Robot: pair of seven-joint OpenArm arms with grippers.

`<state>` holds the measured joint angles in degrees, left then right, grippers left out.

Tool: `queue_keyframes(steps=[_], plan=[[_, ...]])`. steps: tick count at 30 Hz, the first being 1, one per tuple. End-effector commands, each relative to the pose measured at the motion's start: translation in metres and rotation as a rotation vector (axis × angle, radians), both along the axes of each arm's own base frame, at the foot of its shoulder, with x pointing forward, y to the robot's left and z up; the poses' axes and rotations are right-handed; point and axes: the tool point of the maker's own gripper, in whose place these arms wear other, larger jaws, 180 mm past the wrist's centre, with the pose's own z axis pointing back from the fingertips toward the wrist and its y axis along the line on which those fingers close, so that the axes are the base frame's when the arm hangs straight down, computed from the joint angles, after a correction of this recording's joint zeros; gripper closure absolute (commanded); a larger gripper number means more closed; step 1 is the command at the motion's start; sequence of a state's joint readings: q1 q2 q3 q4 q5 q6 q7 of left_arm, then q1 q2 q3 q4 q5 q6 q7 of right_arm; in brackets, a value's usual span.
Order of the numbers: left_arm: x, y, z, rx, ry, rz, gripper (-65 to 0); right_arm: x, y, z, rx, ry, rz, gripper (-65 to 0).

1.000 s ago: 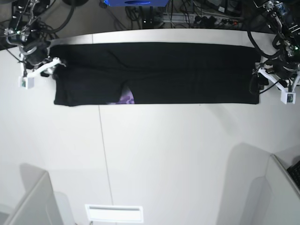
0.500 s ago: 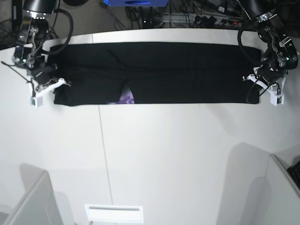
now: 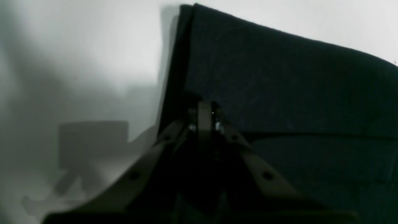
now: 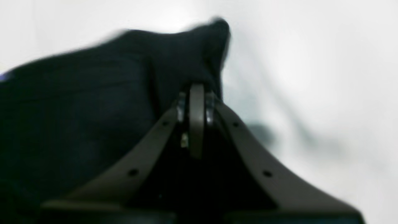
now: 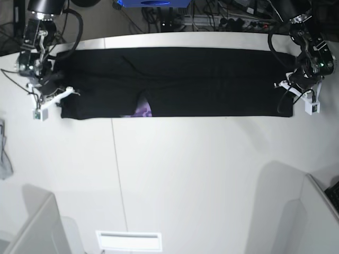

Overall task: Fold the T-shirt properly
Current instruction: 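Raise both grippers off the folded strip, then grasp both ends of the folded strip with both grippers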

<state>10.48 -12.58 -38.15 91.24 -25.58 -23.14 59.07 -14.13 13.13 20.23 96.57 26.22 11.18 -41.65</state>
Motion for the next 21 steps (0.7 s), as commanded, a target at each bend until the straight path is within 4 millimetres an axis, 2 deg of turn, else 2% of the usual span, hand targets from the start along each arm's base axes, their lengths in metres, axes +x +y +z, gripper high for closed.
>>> queue_keyframes(steps=[1, 3, 5, 8, 11, 13, 15, 18, 21], plan=[[0.004, 0.005, 0.013, 0.033, -0.038, -0.014, 0.0, 0.006, 0.002, 0.020, -0.020, -0.063, 0.022, 0.0], [0.000, -0.002, 0.011, 0.028, -0.035, -0.018, 0.0, 0.000, 0.016, 0.031, -0.019, -0.072, 0.049, 0.0], [-0.003, -0.010, 0.003, 0.016, -0.012, -0.034, 0.0, -0.009, 0.024, 0.025, -0.012, -0.028, 0.070, 0.0], [-0.006, -0.022, -0.011, -0.009, 0.021, -0.065, 0.0, -0.022, 0.035, 0.000, 0.034, 0.043, 0.067, 0.0], [-0.010, -0.022, -0.022, -0.025, 0.015, -0.049, 0.0, -0.034, 0.034, -0.034, 0.073, 0.115, 0.031, 0.0], [-0.012, -0.021, -0.032, -0.045, 0.023, -0.030, 0.0, -0.029, 0.032, -0.047, 0.085, 0.114, 0.017, 0.0], [-0.007, -0.019, -0.039, -0.067, 0.031, -0.013, 0.0, -0.025, 0.021, -0.057, 0.079, 0.126, -0.001, 0.0], [0.007, -0.013, -0.044, -0.074, 0.037, 0.036, 0.0, -0.001, 0.011, -0.057, 0.080, 0.113, -0.018, 0.0], [0.022, -0.005, -0.039, -0.035, 0.029, 0.058, 0.0, 0.018, 0.002, -0.051, 0.075, 0.093, -0.033, 0.0]])
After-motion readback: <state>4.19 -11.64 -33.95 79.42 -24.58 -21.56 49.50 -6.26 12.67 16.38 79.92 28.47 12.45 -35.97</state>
